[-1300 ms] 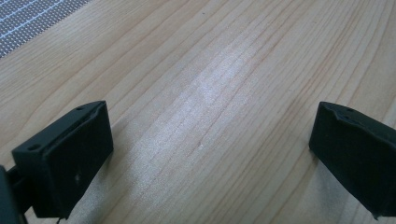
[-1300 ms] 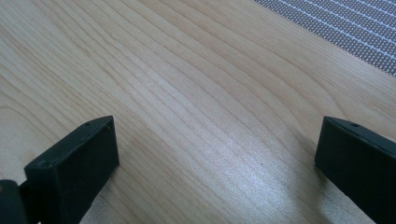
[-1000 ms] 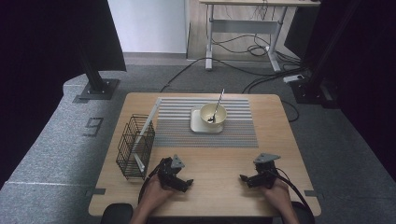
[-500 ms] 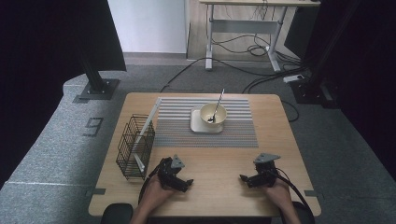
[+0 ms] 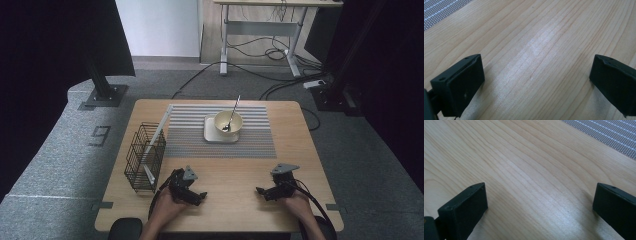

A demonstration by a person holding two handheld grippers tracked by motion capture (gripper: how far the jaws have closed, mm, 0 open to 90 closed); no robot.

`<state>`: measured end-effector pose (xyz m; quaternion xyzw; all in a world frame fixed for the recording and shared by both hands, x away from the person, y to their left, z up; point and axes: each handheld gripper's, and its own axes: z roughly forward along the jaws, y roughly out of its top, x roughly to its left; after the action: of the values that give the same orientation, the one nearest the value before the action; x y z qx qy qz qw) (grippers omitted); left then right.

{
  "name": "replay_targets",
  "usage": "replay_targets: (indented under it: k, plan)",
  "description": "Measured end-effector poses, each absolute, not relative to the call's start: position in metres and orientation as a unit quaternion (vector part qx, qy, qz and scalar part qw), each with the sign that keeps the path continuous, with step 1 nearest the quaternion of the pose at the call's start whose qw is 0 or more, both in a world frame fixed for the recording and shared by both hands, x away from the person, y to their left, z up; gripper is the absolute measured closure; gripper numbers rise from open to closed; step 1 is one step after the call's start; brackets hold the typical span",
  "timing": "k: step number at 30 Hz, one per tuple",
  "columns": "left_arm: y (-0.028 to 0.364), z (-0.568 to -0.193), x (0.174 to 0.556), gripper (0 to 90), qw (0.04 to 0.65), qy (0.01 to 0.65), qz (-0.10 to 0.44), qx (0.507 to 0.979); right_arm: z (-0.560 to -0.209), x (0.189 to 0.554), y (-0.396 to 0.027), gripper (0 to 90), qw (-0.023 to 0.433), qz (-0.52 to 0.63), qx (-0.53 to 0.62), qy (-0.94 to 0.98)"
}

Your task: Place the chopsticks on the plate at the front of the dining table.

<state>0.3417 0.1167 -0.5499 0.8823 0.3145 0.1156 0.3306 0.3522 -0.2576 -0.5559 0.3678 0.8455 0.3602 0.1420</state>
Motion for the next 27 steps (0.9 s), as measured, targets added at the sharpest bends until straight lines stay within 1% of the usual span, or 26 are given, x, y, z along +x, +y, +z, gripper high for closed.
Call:
replay_targets:
  k: [2, 6, 15, 23, 27]
  plan:
    - [0.117, -0.550, 0.342, 0.0, 0.331, 0.315, 0.116, 0.882, -0.554, 0.352, -0.257, 0.0, 0.135, 0.365, 0.372, 0.843]
    - [0.116, -0.550, 0.342, 0.0, 0.331, 0.316, 0.116, 0.882, -0.547, 0.349, -0.257, 0.0, 0.148, 0.359, 0.362, 0.847]
    - [0.116, -0.550, 0.341, 0.0, 0.330, 0.318, 0.117, 0.881, -0.527, 0.343, -0.259, 0.0, 0.151, 0.371, 0.353, 0.846]
    - [0.116, -0.550, 0.341, 0.0, 0.330, 0.320, 0.118, 0.880, -0.512, 0.340, -0.259, 0.0, 0.139, 0.391, 0.351, 0.840]
    - [0.116, -0.550, 0.341, 0.0, 0.330, 0.320, 0.118, 0.880, -0.498, 0.340, -0.258, 0.0, 0.134, 0.398, 0.350, 0.837]
